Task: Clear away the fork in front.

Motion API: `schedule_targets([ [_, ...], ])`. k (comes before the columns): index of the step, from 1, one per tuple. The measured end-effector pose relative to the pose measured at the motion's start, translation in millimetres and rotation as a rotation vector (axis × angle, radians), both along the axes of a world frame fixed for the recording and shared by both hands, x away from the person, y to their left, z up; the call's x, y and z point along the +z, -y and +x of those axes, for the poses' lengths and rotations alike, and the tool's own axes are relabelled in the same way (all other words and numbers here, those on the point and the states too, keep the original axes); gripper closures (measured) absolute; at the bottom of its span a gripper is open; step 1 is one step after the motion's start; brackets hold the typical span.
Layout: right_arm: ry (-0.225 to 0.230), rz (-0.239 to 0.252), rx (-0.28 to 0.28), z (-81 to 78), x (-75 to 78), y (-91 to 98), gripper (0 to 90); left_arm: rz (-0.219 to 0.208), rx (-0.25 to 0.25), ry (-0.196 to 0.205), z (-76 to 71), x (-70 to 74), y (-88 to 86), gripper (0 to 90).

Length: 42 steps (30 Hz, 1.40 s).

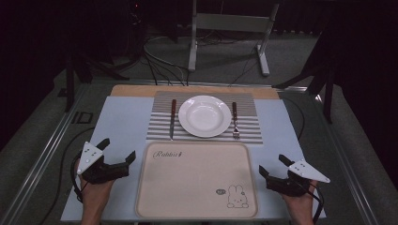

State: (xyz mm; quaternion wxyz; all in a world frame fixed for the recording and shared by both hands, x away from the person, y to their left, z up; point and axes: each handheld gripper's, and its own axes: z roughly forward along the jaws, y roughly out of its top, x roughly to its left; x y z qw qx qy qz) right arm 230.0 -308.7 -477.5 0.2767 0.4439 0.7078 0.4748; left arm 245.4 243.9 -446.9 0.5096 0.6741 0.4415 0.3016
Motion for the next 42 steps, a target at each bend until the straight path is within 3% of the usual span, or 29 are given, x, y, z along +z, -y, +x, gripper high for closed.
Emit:
schedule_targets([
  [8, -0.010, -0.021, -0.040, 1.4, -1.6, 1.6, 11.5, 0.007, 0.008, 0.001, -0.1, -2.5, -0.3, 0.0],
  [19, -0.007, 0.001, -0.033, 2.8, 0.6, 1.6, 11.5, 0.039, 0.011, 0.002, -0.3, -4.2, 2.8, 0.0],
  [26, -0.019, 0.001, -0.035, 8.8, 4.3, 0.3, 11.5, 0.035, 0.015, -0.004, 0.7, -5.0, 3.5, 0.0],
  [29, -0.023, 0.013, -0.024, 17.4, 9.8, -0.4, 11.5, 0.040, 0.014, -0.002, 1.0, -5.9, 5.1, 0.0],
  [42, 0.018, -0.048, -0.029, 39.4, 38.4, -7.6, 11.6, 0.042, 0.015, -0.004, 1.5, -7.1, 5.9, 0.0],
])
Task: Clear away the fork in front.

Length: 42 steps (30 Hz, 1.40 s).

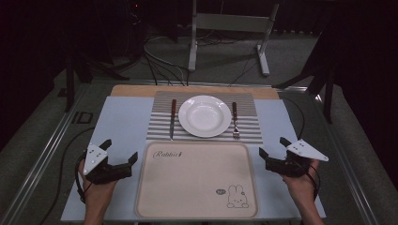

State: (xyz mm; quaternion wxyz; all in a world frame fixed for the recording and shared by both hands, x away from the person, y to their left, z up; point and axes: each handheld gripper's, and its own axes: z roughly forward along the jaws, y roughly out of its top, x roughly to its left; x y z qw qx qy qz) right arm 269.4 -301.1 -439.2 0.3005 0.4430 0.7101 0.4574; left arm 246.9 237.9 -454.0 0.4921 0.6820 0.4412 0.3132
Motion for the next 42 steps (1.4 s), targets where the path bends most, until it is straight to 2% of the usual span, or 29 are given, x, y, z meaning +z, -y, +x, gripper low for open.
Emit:
schedule_targets([
  [6, -0.004, -0.011, -0.011, 11.5, 7.9, -4.7, 11.6, -0.005, 0.010, -0.002, 0.3, -0.5, -0.9, 0.0],
  [17, -0.018, 0.008, -0.047, 39.5, 27.0, -10.3, 11.6, 0.001, 0.011, -0.007, 0.9, -1.2, 0.1, 0.0],
  [24, -0.027, -0.014, -0.060, 57.3, 38.3, -15.2, 11.6, 0.001, 0.017, -0.009, 1.5, -1.7, -0.2, 0.0],
  [38, -0.097, -0.003, -0.097, 97.4, 38.7, -19.6, 11.6, 0.012, 0.018, -0.012, 2.4, -2.8, 1.2, 0.0],
  [42, -0.115, -0.019, -0.100, 111.8, 36.8, -26.2, 11.7, 0.024, 0.022, -0.017, 2.9, -3.4, 1.5, 0.0],
])
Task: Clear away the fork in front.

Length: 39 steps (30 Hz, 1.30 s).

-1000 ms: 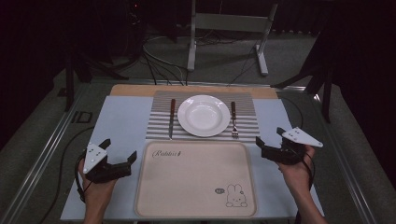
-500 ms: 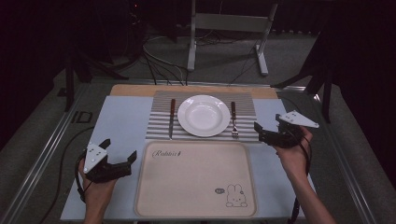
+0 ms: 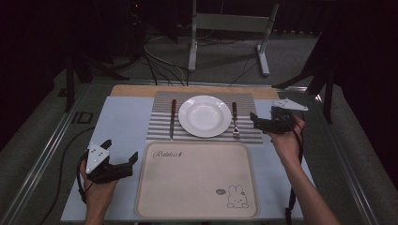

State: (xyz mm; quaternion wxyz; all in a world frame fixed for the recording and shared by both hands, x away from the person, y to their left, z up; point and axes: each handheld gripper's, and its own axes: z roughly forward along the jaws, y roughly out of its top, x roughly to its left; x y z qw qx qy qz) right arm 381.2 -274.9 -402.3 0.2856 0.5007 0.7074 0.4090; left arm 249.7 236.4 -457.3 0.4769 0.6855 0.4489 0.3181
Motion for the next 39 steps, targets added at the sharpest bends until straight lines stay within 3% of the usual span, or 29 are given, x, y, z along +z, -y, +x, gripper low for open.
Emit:
schedule_targets([
  [20, -0.016, -0.027, 0.001, 45.2, 1.6, -28.9, 11.7, 0.022, 0.002, 0.004, 1.1, -0.7, 1.4, 0.0],
  [28, -0.039, -0.022, -0.010, 58.8, -8.6, -33.5, 11.7, 0.025, 0.006, 0.009, 0.9, -0.6, 0.4, 0.0],
  [39, -0.090, -0.028, -0.033, 77.3, -33.9, -40.1, 11.7, 0.025, 0.012, 0.013, 0.7, -0.6, -0.2, 0.0],
])
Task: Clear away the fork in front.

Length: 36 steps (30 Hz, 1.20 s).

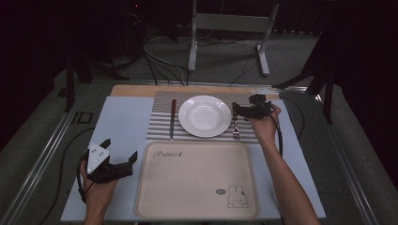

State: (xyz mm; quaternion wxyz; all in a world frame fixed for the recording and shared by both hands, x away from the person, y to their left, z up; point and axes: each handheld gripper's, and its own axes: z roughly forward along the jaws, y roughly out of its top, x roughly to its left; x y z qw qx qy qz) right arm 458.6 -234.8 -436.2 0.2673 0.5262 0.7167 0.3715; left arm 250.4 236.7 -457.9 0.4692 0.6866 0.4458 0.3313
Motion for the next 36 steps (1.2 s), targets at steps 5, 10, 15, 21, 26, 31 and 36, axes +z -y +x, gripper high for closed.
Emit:
schedule_targets([
  [5, -0.023, 0.007, -0.018, 6.7, -11.1, -0.6, 11.7, 0.001, 0.000, 0.002, 0.0, 0.0, 0.0, 0.0],
  [10, -0.054, 0.006, -0.036, 12.3, -22.1, 0.3, 12.1, -0.003, 0.002, 0.002, 0.0, -0.3, -0.5, 0.0],
  [15, -0.092, 0.004, -0.060, 18.1, -29.1, 1.8, 14.7, -0.002, -0.001, 0.005, -0.8, 0.4, -0.1, 0.0],
  [21, -0.142, -0.017, -0.069, 23.3, -43.3, -1.5, 17.3, -0.002, -0.002, 0.007, -1.4, 0.7, -0.1, 0.0],
  [26, -0.158, -0.042, -0.074, 27.2, -51.5, -7.0, 22.3, -0.006, -0.001, 0.007, -2.0, 0.7, 0.0, 0.0],
  [31, -0.179, -0.048, -0.094, 32.0, -60.7, -9.9, 29.3, -0.010, -0.002, 0.014, -3.6, 2.0, -0.3, 0.0],
  [36, -0.209, -0.040, -0.113, 35.2, -68.2, -8.9, 37.8, -0.015, -0.002, 0.012, -3.7, 1.5, -1.5, 0.0],
])
